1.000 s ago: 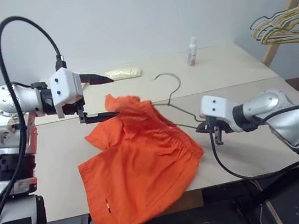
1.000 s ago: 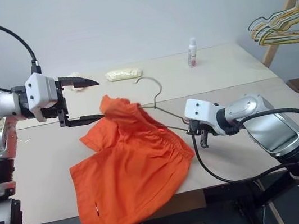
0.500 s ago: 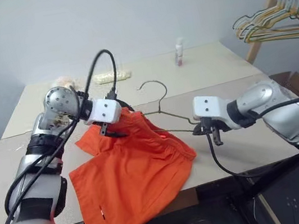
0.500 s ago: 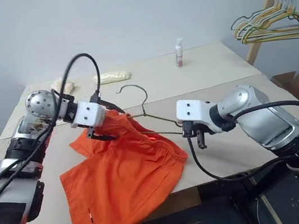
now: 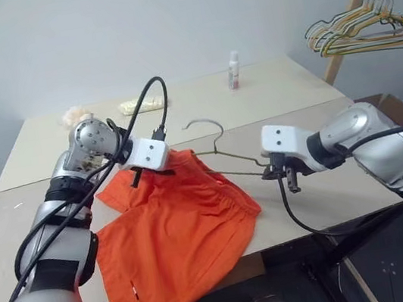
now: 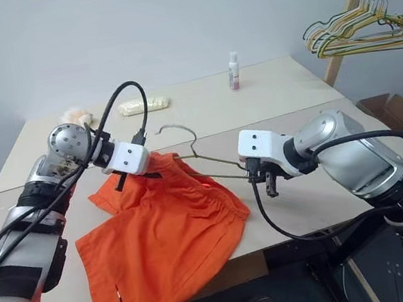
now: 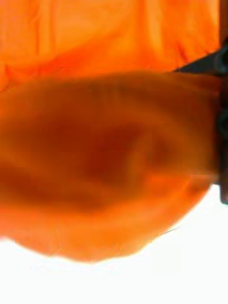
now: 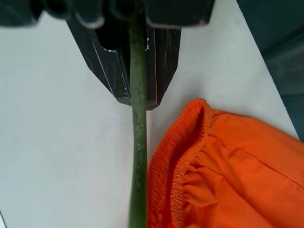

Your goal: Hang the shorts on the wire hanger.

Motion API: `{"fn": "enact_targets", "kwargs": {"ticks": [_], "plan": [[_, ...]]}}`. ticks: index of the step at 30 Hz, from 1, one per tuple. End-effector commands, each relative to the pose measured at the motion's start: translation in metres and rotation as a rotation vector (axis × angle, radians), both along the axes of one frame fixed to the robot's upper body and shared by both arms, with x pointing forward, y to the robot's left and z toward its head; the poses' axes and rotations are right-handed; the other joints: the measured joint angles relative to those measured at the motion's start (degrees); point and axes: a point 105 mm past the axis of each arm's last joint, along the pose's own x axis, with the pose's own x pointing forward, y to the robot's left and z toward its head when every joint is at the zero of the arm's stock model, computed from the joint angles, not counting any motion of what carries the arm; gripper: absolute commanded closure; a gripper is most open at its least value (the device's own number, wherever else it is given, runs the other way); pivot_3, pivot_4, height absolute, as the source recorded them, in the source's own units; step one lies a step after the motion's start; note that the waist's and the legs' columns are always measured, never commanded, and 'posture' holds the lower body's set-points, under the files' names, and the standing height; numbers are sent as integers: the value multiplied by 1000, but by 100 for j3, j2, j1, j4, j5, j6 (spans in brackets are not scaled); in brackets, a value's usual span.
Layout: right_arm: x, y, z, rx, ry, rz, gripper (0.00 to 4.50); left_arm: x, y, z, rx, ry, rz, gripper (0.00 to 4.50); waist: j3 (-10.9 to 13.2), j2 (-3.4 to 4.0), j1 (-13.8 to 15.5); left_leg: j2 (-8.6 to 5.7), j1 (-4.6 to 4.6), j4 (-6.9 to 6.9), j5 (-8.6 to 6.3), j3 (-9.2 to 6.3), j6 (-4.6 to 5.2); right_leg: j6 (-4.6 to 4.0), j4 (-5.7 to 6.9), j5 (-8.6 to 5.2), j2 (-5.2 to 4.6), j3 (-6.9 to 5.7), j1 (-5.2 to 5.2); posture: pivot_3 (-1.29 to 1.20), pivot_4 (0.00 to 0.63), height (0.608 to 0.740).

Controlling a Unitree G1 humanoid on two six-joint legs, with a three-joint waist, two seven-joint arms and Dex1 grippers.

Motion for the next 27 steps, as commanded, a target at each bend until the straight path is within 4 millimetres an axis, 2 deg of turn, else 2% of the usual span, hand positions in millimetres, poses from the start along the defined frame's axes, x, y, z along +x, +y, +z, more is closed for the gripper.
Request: {"fn": "enact_targets", "kwargs": {"ticks": [1, 2, 3, 9, 14, 15, 17, 20, 23, 26, 27], "plan": [[2, 5, 13, 28, -92, 18, 4500, 1, -7, 8, -51, -35, 1, 4491, 0, 0, -27, 0, 0, 0, 0, -1, 0, 0, 2, 0, 0, 0, 0, -259, 0, 740], [4, 3, 12, 25, -102, -7, 3974, 1, -7, 8, -61, -24, 7, 4500, 0, 0, -42, 0, 0, 0, 0, -2, 0, 0, 2, 0, 0, 0, 1, -260, 0, 740], [6, -1, 12, 19, -112, -27, 3833, 0, -7, 8, -75, -14, 15, 4500, 0, 0, -57, 0, 0, 1, 0, -2, 0, 0, 2, 0, -1, 0, 1, -262, 0, 740], [13, -45, 30, 80, -163, -273, 1998, -4, 2, 6, -134, 46, 80, 4500, 0, 0, -70, -2, -5, 2, 0, -3, 0, 1, 47, 0, -5, 2, -9, -261, 0, 740], [0, -94, 55, 176, -212, -490, 207, -7, 10, 4, -179, 99, 139, 4500, 0, 0, -62, -1, -6, 2, 0, -6, 1, 1, 51, 0, -5, 0, -10, -269, 0, 740], [-5, -101, 56, 199, -208, -520, 17, -8, 11, 4, -183, 108, 148, 4500, 0, 0, -62, -2, -6, 2, -1, -6, 1, 1, 54, 0, -6, 2, -11, -270, 0, 740], [-16, -111, 53, 232, -188, -550, 17, -9, 13, 3, -195, 123, 165, 4500, 0, -1, -59, -1, -4, 2, -1, -6, 1, 1, 58, 0, -6, 2, -8, -271, 0, 740], [-44, -112, 25, 316, -82, -551, 17, -8, 14, 3, -222, 145, 197, 4500, -8, -14, -30, 5, 4, 2, -1, -8, 1, 1, 50, 0, -3, -1, 7, -274, 3, 740], [-64, -90, -8, 386, -3, -489, 17, -7, 14, 4, -234, 153, 209, 4500, -15, -19, -50, 7, 5, 4, -2, -10, 3, 2, 46, -1, -2, 2, 16, -276, 3, 740], [-66, -68, -34, 462, 17, -490, 17, -7, 15, 4, -232, 150, 211, 4500, -16, -18, -100, 8, 18, 4, -2, -1, 3, 4, 38, -2, -1, 10, 21, -272, 1, 740], [-62, -55, -44, 527, 36, -503, 17, -6, 14, 6, -234, 149, 214, 4500, -17, -17, -109, 10, 25, 4, -2, -1, 3, 5, 36, -2, 0, 11, 24, -270, 1, 740]]}}
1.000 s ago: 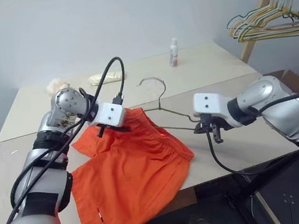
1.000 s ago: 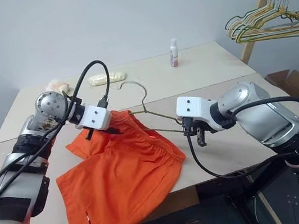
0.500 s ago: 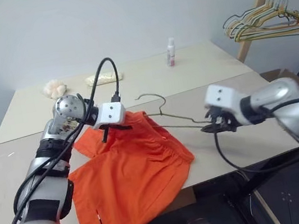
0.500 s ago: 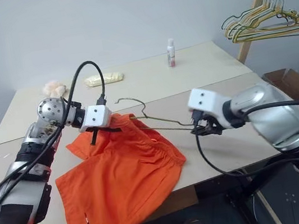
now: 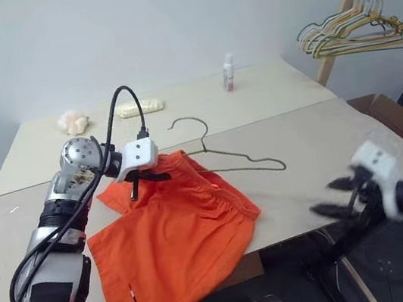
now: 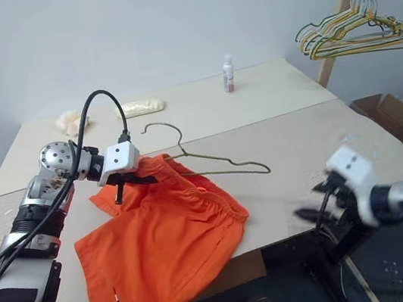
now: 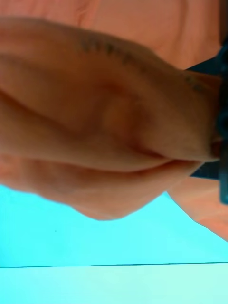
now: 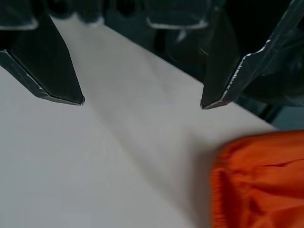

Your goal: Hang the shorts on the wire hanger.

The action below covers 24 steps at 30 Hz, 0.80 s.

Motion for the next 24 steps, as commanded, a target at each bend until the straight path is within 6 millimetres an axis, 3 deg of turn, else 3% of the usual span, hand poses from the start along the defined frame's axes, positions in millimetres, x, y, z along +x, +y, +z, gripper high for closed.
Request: {"fn": "enact_targets", "kwargs": {"ticks": [1, 7, 13, 17, 24], "plan": [[12, 37, -6, 106, -90, 6, 17, 4, -2, 22, -42, -63, 4, 4500, -4, -6, -16, -1, 7, -1, 0, 2, 0, 2, -3, -1, -2, 3, 0, -267, 0, 740], [22, 87, -26, 227, -44, 48, 17, 5, 0, 24, -40, -69, 13, 4500, -6, -7, -18, -1, 7, -9, 0, -3, -2, 2, 10, -1, 4, 0, -7, -256, 0, 740], [35, 104, -46, 236, 16, 36, 17, 5, 1, 26, -36, -73, 15, 4500, -6, -7, 30, -5, 7, -8, 0, -5, -2, 3, 23, 0, 3, -2, -15, -241, 0, 740], [34, 104, -49, 258, 29, 42, 888, 5, 2, 28, -36, -77, 21, 4500, -6, -7, 35, -7, 6, -8, 0, -6, -1, 3, 26, 0, 3, -3, -13, -237, 0, 740], [42, 97, -25, 385, -25, 7, 3447, 4, 4, 27, -47, -74, 34, 4500, -6, -7, 31, -7, 8, -8, 0, -6, -1, 3, 33, 0, 4, -3, -11, -240, 4, 740]]}}
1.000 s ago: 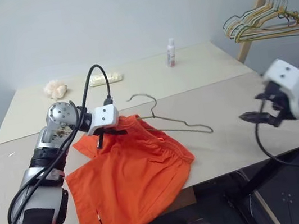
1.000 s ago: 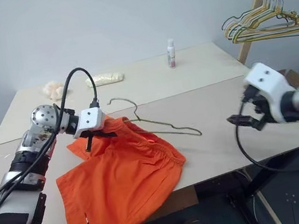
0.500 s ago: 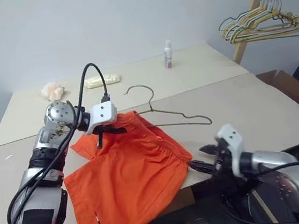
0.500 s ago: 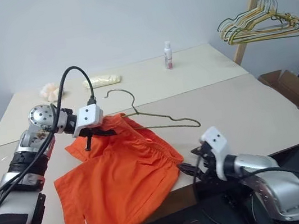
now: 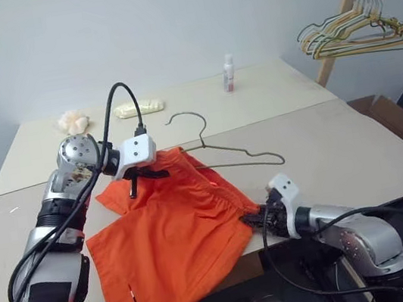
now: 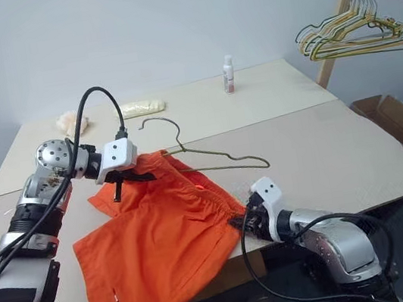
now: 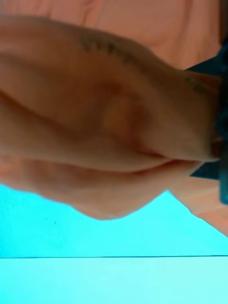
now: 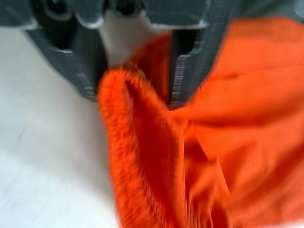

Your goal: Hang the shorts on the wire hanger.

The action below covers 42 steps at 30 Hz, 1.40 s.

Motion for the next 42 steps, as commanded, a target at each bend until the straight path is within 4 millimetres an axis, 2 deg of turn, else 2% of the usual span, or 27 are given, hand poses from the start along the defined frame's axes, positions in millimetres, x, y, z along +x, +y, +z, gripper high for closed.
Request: {"fn": "enact_targets", "kwargs": {"ticks": [1, 3, 10, 14, 21, 25, 28, 31, 35, 38, 42], "plan": [[7, -4, 25, 42, -92, -5, 3817, 2, 3, 20, -46, -57, 20, 4500, 0, 0, 1, 0, -1, 0, 0, 0, 0, 0, 1, 0, 0, 0, 0, -241, 5, 740], [8, -10, 26, 23, -96, -10, 4454, 1, 4, 20, -57, -45, 25, 4500, 0, 0, 3, 0, -1, 0, 0, 0, 0, 0, 1, 0, 0, 0, 0, -239, 6, 740], [21, -58, 40, -84, -119, -49, 4482, -11, 23, 24, -71, 8, 22, 4500, 1, 0, 6, 0, 0, 0, 0, 1, 0, 0, -3, 0, 0, 0, 1, -237, 5, 740], [32, -88, 54, -197, -141, -27, 4482, -20, 41, 16, -3, 32, 41, 4500, 1, 0, 3, 2, 2, -1, 0, 1, 0, 0, -18, 0, 1, -2, 3, -228, 5, 740], [35, -106, 76, -306, -188, 93, 4482, -18, 53, 7, 56, 30, 130, 4500, 1, 0, 55, 2, -2, 0, 0, 1, 1, 0, -32, 0, -2, -3, 7, -215, 2, 740], [33, -107, 86, -348, -229, 156, 4482, -19, 58, -1, 107, 31, 148, 4500, 1, 0, 56, 2, -3, 0, 0, 1, 1, 0, -32, 0, -4, -3, 6, -215, 1, 740], [31, -100, 99, -361, -279, 214, 4482, -22, 60, -13, 167, 46, 137, 4500, 1, 0, 54, 3, -1, 0, 0, 1, 1, 0, -33, 0, -4, -3, 7, -232, 0, 740], [26, -78, 114, -380, -355, 318, 4482, -24, 53, -26, 199, 55, 102, 4500, 2, 0, 50, 3, -3, 0, 0, 1, 1, 0, -32, 0, -6, -2, 5, -244, 0, 740], [25, -48, 112, -406, -384, 399, 4482, -17, 29, -25, 143, 47, 69, 4500, 1, 0, 33, 3, -3, 0, 0, 1, 0, 0, -33, 0, -6, -3, 3, -254, 0, 740], [25, -39, 105, -439, -365, 423, 3575, -9, 12, -20, 100, 33, 64, 4500, 2, 0, 49, 3, -9, 0, 0, 0, 0, 0, -34, 0, -6, -5, 1, -255, 0, 740], [31, -47, 106, -473, -364, 367, 2177, -5, 8, -14, 65, 35, 73, 4500, 2, 0, 37, -1, -29, 7, 0, -2, 1, 0, -28, 0, -9, -7, -12, -256, 0, 740]]}}
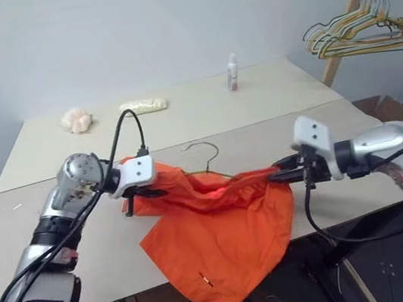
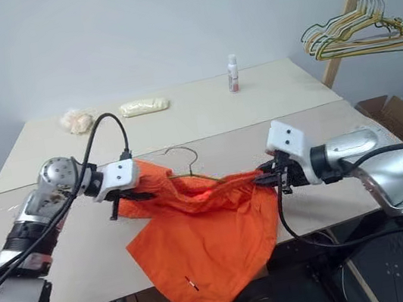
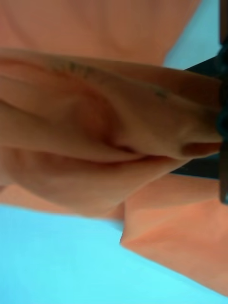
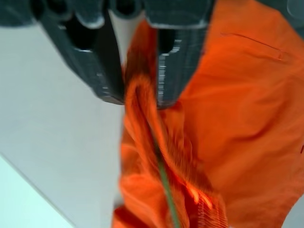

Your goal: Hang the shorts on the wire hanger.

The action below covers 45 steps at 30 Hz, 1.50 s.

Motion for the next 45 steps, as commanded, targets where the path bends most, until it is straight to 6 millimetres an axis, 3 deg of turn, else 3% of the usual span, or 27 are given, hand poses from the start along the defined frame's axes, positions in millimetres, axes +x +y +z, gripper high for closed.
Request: {"fn": "enact_targets", "kwargs": {"ticks": [1, 4, 7, 10, 16, 19, 24, 27, 36, 42, 43, 45], "plan": [[7, -11, 20, -17, -85, -59, 1811, 8, 0, 19, -30, -49, 17, 4500, 0, 0, -21, 0, 0, 0, 0, 0, 0, 0, 2, 0, 0, 0, -1, -255, 0, 740], [10, -21, 41, 5, -147, -106, 821, 7, 1, 18, -27, -49, 18, 4500, 0, 0, -41, 0, 3, 0, 0, 1, 1, 0, 0, 0, -1, 2, -1, -255, 0, 740], [8, -13, 61, 53, -191, -88, 821, 6, 2, 17, -23, -46, 12, 4500, 0, 1, -55, 2, 10, 0, 0, 1, 1, 0, -3, 0, 0, 3, 1, -261, 0, 740], [6, 12, 68, 108, -188, -31, 821, 6, 1, 16, -12, -48, 3, 4500, -1, 1, -79, 8, 13, -2, 0, 2, 0, 0, -2, 0, 3, 4, 2, -266, 0, 740], [19, 66, 43, 126, -122, 31, 821, 10, 2, 15, 71, -87, -16, 4500, -1, 0, -156, 5, 10, -2, 0, 1, 0, 0, 9, 0, 2, 5, 1, -263, 0, 740], [29, 84, 33, 136, -111, 25, 821, 14, 3, 14, 130, -128, -29, 4500, -1, 0, -170, -5, 2, 0, 0, -3, 0, 0, 34, 0, -2, 3, -3, -253, 0, 740], [39, 97, 23, 152, -101, 14, 821, 17, -2, 21, 115, -142, -35, 4500, -1, 0, -177, -7, 2, 1, 1, -3, 0, 0, 38, 0, -2, 2, -11, -246, 0, 740], [37, 103, 21, 172, -89, 33, 1391, 16, -4, 23, 97, -142, -38, 4500, -1, 0, -193, -7, 2, 1, 1, -3, 0, 0, 41, 0, -1, 2, -13, -248, 0, 740], [36, 110, 22, 219, -117, 85, 4413, 16, -7, 30, 27, -152, -24, 4500, -1, 0, -201, -7, 3, 1, 2, -3, -1, 0, 42, 0, 1, 2, -18, -237, 0, 740], [30, 100, 19, 215, -144, 186, 4481, 14, -14, 48, -134, -102, 1, 4500, -1, 0, -185, -9, 3, 2, 2, -5, -1, 0, 41, 0, 0, -1, -16, -222, 0, 740], [30, 99, 17, 208, -145, 194, 4500, 11, -13, 53, -157, -91, -12, 3921, -1, 0, -187, -9, 2, 2, 2, -5, -1, 0, 41, 0, 0, -1, -16, -215, 0, 740], [30, 97, 16, 201, -148, 202, 4500, 8, -11, 59, -187, -76, -13, 3512, -1, 0, -203, -6, 2, 2, 2, -5, -1, 0, 41, 0, 2, -1, -19, -209, 0, 740]]}}
